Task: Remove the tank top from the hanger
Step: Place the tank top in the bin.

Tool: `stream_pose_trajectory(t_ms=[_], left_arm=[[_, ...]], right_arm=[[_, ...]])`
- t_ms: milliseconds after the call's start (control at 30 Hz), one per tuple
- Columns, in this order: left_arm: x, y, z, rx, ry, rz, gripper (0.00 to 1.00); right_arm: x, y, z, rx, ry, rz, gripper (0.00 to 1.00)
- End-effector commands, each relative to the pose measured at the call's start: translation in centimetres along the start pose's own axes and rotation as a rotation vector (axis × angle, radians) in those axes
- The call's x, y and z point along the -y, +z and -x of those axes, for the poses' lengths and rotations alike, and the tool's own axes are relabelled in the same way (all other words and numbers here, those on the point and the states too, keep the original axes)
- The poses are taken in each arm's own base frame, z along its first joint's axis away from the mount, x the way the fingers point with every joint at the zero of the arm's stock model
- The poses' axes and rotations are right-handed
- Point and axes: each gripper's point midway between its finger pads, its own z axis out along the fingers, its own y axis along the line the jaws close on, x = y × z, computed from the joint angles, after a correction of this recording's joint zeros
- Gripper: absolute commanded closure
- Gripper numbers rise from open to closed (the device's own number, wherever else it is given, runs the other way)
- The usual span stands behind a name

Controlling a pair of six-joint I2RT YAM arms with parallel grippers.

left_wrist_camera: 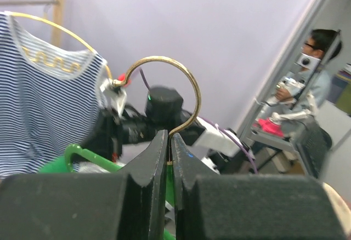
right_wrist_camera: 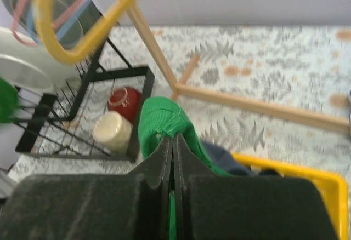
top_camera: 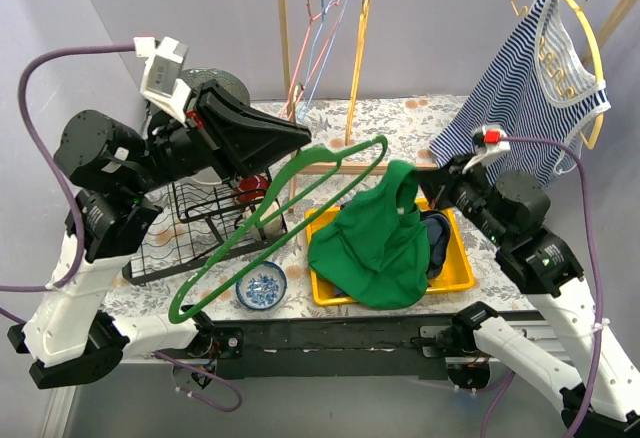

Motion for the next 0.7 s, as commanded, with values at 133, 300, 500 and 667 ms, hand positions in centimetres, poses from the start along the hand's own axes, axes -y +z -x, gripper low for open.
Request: stream_pose_trajectory(t_ms=[133,300,500,667], left_arm=[[0.3,-2.6,4.3,0.122,0.165,0.15,1.0],[0.2,-3.8,5.1,0.159,0.21,0.199,1.0],[1.3,-5.4,6.5,0.203,0.259,0.227,1.0],[1.3,-6.7,7.0,0.235,0.287,0.266,1.0]], right_arm=[[4.1,-3.0,-13.4,-0.362,0.167,-0.16,0.78],[4.6,-3.9,-12.0,-0.409,0.148,-0.241,0.25],[2.9,-4.7,-11.4,-0.514,0.146,-0.189,0.1],[2.3,-4.0,-17.5,-0.626,0.254,-0.117,0.11]])
